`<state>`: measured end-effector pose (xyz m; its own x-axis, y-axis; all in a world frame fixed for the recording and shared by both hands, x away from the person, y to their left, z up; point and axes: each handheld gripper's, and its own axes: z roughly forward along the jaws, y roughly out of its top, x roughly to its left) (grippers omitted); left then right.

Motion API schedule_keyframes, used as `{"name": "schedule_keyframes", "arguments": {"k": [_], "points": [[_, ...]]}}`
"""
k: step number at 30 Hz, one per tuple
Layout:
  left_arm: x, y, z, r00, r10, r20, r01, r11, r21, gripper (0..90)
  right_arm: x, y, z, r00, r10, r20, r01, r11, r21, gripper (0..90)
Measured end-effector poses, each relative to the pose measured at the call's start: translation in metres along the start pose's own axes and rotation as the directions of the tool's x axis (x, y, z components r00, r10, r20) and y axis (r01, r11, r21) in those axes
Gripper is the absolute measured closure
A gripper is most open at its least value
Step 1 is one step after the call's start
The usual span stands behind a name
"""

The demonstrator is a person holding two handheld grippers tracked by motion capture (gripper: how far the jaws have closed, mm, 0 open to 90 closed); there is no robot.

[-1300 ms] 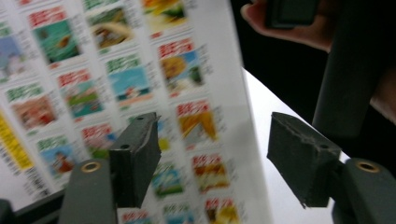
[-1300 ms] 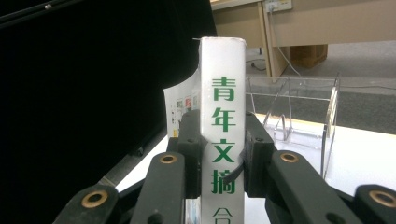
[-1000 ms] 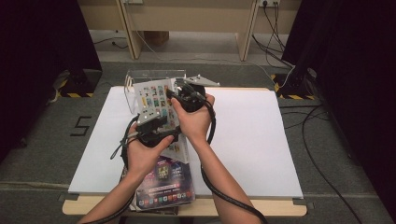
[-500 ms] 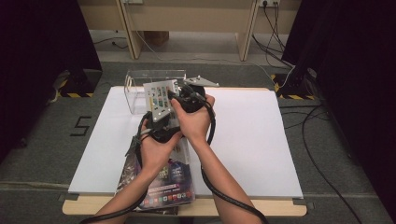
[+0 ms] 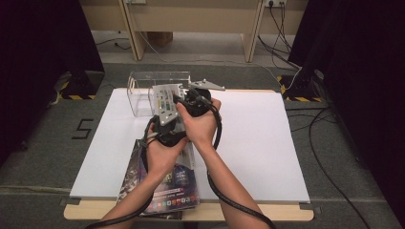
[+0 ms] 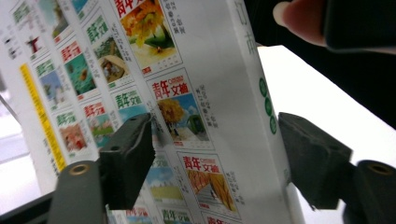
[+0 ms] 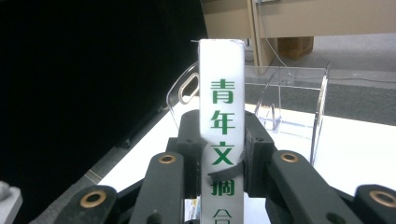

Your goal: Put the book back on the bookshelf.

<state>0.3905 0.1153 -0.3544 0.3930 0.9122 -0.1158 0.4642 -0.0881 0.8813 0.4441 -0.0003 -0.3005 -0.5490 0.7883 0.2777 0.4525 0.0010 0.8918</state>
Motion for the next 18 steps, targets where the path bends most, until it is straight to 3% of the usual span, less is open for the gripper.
{"name": "schedule_keyframes", "arguments": {"k": [5,12,16,18], "points": [[0.000,-0.003,-0.004,0.9993,-0.038,0.006,0.038,0.9991,0.021,38.6,0.004,-0.002,0.001,0.9993,-0.029,0.024,0.028,0.999,0.017,73.0],[0.000,-0.005,-0.016,0.9988,-0.046,-0.017,0.047,0.9986,0.026,53.2,0.017,-0.005,-0.002,0.9934,-0.107,0.042,0.106,0.994,0.017,68.1],[0.005,-0.006,-0.024,0.9990,-0.032,-0.032,0.033,0.9987,0.038,61.6,0.021,-0.005,-0.002,0.9922,-0.120,0.037,0.119,0.993,0.021,64.5],[0.012,-0.006,-0.029,0.9988,-0.042,-0.022,0.044,0.9976,0.054,64.4,0.021,-0.004,-0.001,0.9953,-0.093,0.024,0.093,0.995,0.021,61.0]]}}
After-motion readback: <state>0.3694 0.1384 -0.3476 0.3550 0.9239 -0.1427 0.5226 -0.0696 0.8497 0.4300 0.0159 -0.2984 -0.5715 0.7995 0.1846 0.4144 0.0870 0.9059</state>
